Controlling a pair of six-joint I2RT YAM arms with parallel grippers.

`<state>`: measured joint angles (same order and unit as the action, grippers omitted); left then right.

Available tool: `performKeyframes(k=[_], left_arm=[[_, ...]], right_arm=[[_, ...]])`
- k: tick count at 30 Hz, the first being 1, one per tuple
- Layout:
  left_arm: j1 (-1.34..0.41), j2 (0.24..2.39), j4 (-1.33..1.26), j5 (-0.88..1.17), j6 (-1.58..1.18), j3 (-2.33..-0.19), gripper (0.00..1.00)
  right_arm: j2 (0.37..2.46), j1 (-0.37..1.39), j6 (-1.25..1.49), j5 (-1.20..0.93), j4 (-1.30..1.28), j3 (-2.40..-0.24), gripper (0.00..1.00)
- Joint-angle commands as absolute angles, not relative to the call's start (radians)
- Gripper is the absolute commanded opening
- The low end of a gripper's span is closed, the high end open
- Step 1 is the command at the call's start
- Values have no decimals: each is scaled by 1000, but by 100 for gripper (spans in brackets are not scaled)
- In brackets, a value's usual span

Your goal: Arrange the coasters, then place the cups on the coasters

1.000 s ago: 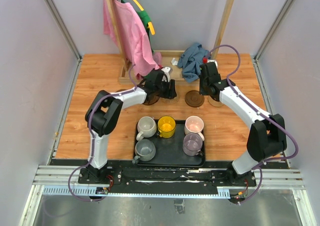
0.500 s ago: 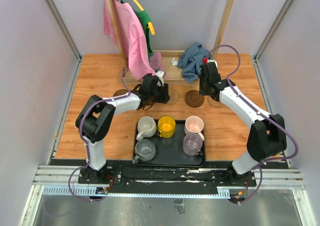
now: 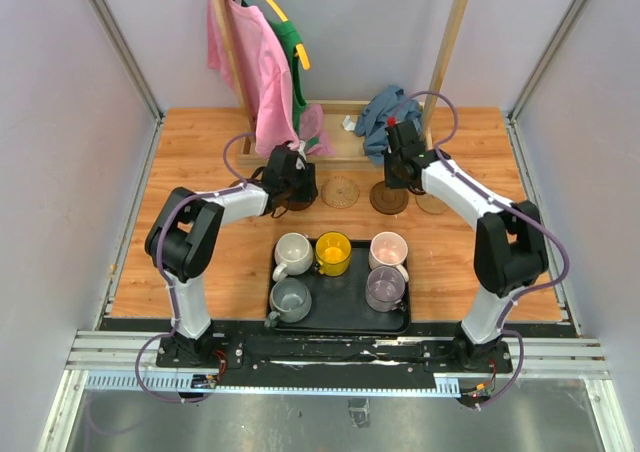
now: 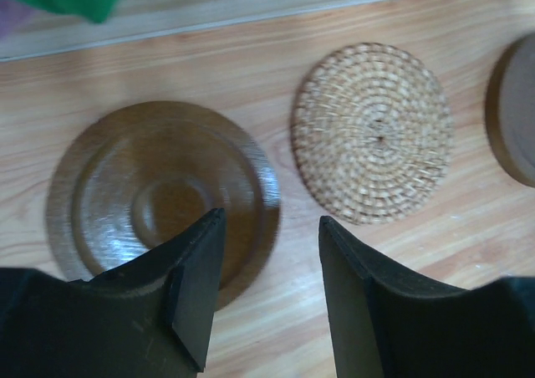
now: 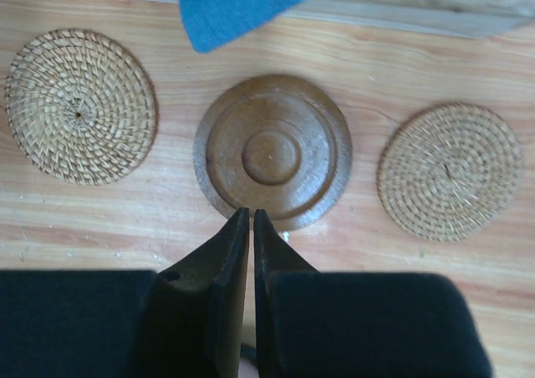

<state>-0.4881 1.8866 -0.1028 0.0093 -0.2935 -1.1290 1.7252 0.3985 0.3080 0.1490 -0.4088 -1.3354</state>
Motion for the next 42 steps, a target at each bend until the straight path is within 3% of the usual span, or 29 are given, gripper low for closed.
performKeyframes(k=[1,21,42], left_arm=[[-439,1885,-120,-1,-297,-1108,52],[-371,1957,-72,-3,-336,-1104,51],[-364,1903,-68,11,-348,-1062,50]], right_arm=[[1809,440,280,98,-407,-1435,7],[2113,554,229,-42,-376,-1655,7],[2168,570,234,-56,-371,-1639,7]])
